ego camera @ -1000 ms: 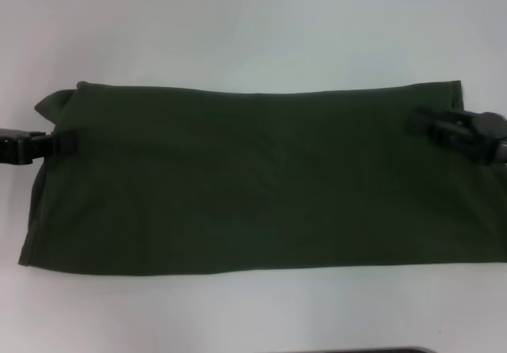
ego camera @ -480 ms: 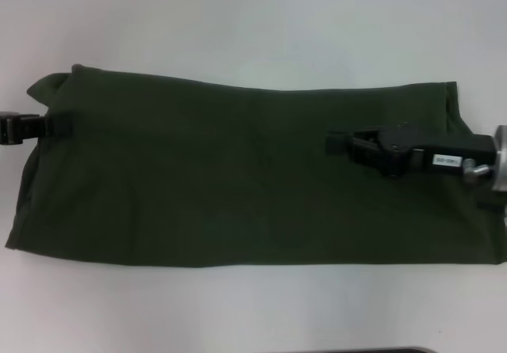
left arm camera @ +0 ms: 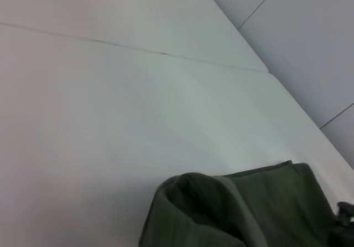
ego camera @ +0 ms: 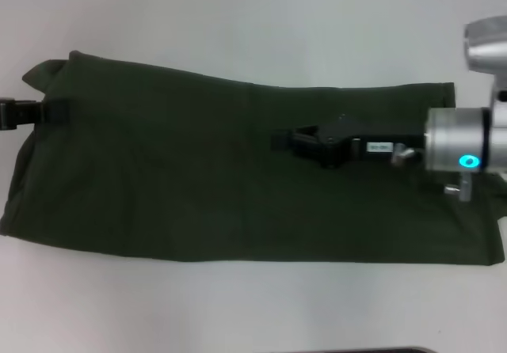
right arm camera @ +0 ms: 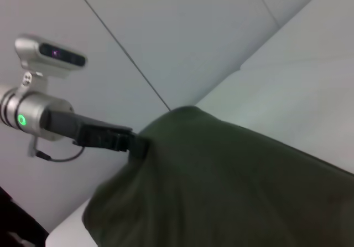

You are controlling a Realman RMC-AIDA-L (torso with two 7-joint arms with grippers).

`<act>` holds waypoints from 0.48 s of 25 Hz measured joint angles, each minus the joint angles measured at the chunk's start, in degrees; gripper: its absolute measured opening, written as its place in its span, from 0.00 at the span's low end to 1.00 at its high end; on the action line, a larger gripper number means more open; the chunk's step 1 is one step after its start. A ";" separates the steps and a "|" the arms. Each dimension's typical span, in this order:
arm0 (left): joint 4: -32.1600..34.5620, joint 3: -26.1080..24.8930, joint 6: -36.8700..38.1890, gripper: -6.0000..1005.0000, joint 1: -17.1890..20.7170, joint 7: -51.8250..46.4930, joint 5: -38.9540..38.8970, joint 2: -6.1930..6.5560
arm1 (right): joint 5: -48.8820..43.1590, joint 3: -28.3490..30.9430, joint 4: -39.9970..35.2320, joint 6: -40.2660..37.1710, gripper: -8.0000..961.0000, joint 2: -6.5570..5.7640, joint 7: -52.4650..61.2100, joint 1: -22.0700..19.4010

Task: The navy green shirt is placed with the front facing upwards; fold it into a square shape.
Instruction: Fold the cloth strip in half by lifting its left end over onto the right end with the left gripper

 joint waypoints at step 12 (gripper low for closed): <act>3.42 -0.10 3.19 0.07 -0.64 -1.99 -1.16 0.54 | 0.10 -0.68 6.35 9.92 0.08 0.37 -1.25 8.18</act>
